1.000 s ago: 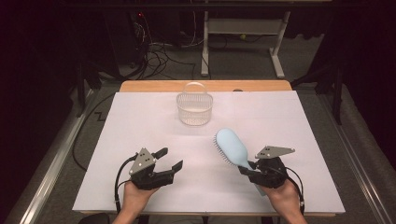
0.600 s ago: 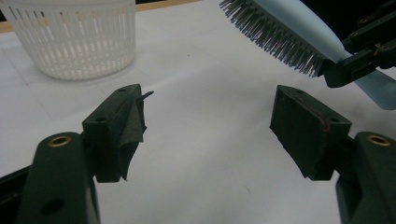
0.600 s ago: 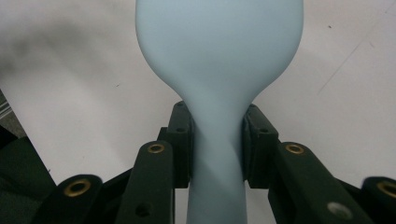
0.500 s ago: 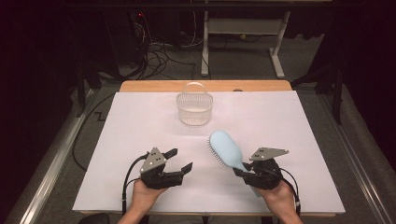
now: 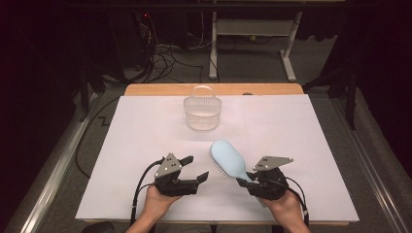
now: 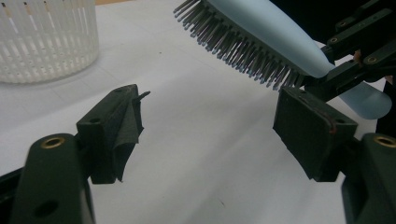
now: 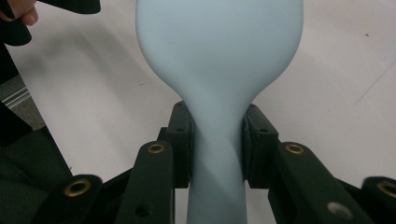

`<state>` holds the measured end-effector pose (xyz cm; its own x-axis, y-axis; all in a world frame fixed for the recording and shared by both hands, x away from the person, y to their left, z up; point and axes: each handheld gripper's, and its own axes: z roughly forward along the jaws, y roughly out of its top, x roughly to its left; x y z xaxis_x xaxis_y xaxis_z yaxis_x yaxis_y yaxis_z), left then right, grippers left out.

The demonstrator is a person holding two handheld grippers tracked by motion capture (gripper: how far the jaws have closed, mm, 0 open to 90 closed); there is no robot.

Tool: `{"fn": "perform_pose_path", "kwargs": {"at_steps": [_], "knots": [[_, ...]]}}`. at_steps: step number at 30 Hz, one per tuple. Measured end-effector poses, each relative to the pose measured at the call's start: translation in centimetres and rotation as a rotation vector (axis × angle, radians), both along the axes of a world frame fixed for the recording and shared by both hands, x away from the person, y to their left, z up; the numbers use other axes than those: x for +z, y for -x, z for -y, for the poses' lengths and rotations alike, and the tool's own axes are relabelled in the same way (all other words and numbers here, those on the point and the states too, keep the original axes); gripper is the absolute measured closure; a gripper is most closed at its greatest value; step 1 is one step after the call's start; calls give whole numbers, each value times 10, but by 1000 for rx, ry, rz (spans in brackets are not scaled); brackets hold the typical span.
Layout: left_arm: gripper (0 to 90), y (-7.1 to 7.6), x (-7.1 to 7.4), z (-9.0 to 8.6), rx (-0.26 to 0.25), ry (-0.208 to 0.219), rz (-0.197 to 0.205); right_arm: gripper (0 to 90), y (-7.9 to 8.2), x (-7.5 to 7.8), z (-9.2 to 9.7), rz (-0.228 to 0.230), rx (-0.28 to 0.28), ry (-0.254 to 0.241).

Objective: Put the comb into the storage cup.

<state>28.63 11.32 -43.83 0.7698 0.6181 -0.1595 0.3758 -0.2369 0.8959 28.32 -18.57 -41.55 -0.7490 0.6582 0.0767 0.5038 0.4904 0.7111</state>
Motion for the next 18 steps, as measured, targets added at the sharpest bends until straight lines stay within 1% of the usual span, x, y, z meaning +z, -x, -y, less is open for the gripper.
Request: {"fn": "perform_pose_path", "kwargs": {"at_steps": [4,8,10,18], "knots": [[241,-2,1,4,-4,11,-2,703,0,-1,-2,-2,4,3],[238,-3,2,8,-6,32,-1,703,0,-1,-3,0,10,4],[234,-3,3,9,-11,41,-7,702,1,-1,-4,2,13,8],[220,-4,4,18,-36,34,-11,703,1,-2,-8,3,25,13]]}}
